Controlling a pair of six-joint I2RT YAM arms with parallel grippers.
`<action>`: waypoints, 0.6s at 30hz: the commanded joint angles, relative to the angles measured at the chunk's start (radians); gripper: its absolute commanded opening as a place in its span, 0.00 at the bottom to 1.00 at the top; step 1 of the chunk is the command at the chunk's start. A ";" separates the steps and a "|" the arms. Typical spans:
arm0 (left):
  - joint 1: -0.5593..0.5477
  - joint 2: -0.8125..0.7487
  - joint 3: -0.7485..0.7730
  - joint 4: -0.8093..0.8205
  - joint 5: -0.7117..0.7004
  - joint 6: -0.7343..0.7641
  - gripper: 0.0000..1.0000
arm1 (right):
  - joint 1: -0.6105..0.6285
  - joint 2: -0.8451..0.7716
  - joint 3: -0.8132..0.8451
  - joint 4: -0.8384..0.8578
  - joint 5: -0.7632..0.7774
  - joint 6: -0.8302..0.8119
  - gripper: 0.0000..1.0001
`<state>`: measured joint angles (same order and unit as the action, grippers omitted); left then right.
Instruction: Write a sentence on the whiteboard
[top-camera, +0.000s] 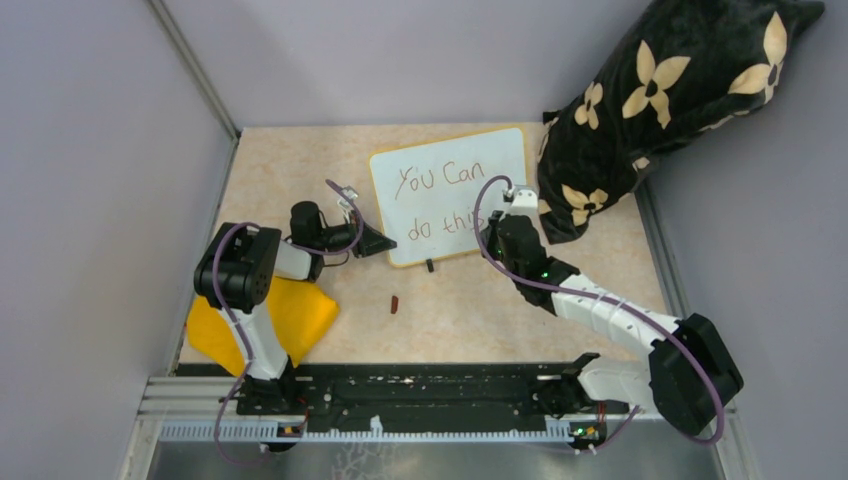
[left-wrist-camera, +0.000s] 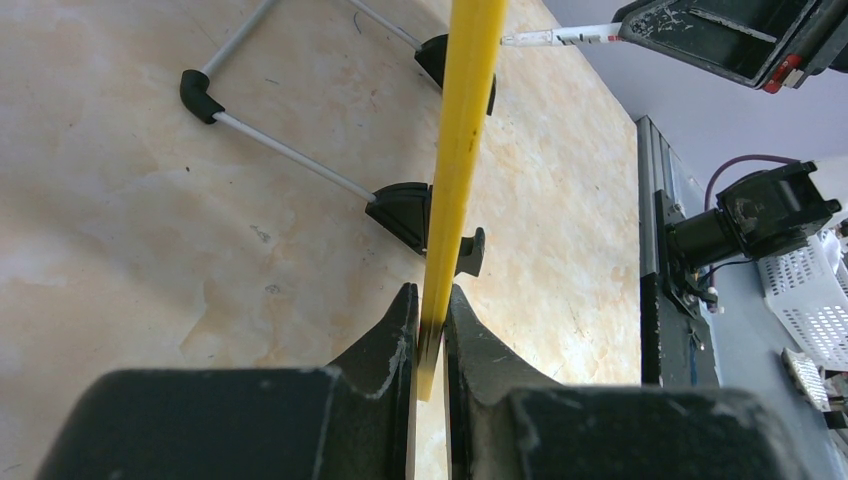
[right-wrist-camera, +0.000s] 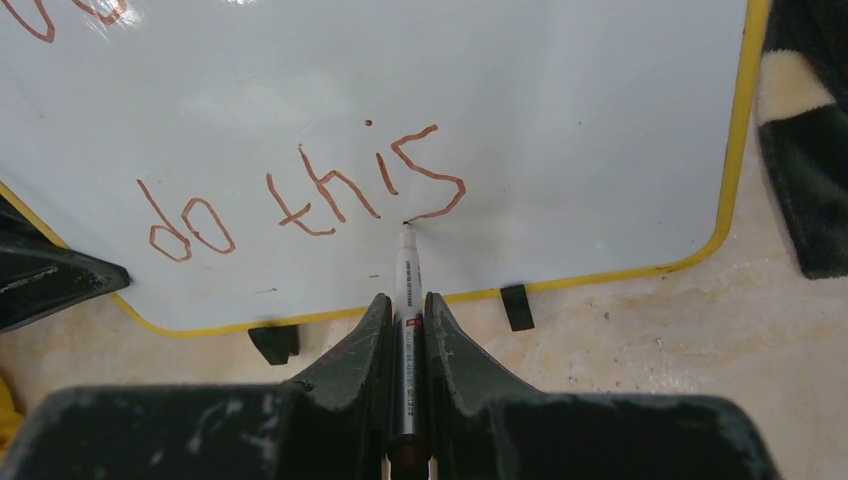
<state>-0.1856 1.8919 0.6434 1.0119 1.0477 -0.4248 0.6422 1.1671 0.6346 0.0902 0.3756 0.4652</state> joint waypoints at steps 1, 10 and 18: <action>-0.006 -0.008 0.007 -0.058 -0.021 0.015 0.00 | -0.013 0.001 0.013 0.068 -0.036 0.003 0.00; -0.006 -0.010 0.007 -0.059 -0.021 0.017 0.00 | -0.013 -0.117 0.005 0.002 0.014 -0.001 0.00; -0.006 -0.013 0.007 -0.059 -0.023 0.017 0.00 | -0.016 -0.267 -0.046 -0.072 0.122 -0.022 0.00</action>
<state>-0.1856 1.8885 0.6434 1.0069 1.0466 -0.4240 0.6418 0.9688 0.6170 0.0460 0.4171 0.4618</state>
